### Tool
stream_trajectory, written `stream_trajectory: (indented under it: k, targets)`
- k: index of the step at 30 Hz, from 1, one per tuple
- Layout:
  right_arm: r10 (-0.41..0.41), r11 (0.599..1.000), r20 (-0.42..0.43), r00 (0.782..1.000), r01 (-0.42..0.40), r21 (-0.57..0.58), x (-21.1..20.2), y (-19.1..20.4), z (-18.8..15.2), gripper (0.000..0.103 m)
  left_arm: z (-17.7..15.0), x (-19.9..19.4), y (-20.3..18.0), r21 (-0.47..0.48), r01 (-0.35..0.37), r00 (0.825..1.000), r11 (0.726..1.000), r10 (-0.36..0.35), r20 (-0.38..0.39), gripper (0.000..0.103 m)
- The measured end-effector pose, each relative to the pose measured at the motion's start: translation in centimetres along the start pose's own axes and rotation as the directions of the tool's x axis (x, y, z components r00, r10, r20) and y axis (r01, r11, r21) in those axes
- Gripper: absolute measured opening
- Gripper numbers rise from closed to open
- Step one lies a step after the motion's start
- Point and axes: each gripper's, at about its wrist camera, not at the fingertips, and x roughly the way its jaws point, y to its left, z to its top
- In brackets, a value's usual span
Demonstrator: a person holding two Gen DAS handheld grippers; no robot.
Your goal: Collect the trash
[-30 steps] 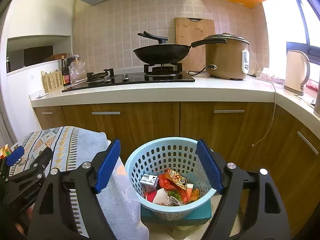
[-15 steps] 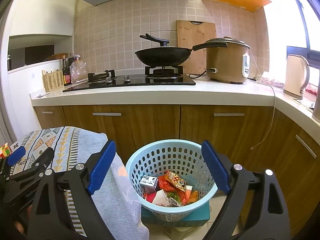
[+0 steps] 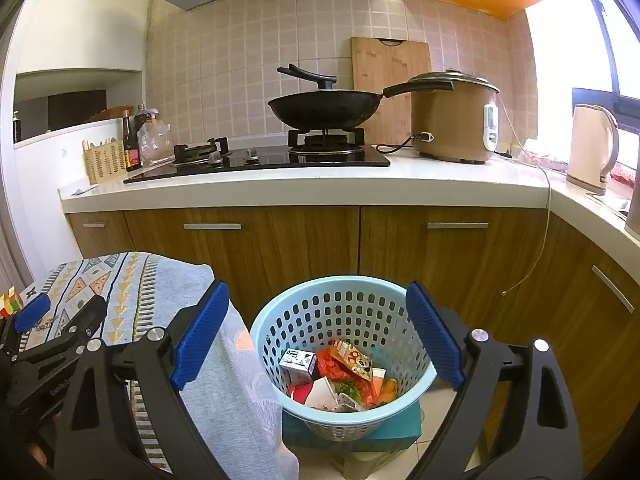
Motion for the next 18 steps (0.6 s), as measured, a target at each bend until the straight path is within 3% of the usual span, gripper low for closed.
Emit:
stream_trajectory:
  k: [18]
  targets:
    - [-0.009, 1.000, -0.015, 1.000, 0.009, 0.012, 0.25, -0.14, -0.02, 0.086, -0.29, 0.15, 0.14, 0.017, -0.013, 1.000, 1.000, 0.013, -0.001, 0.095]
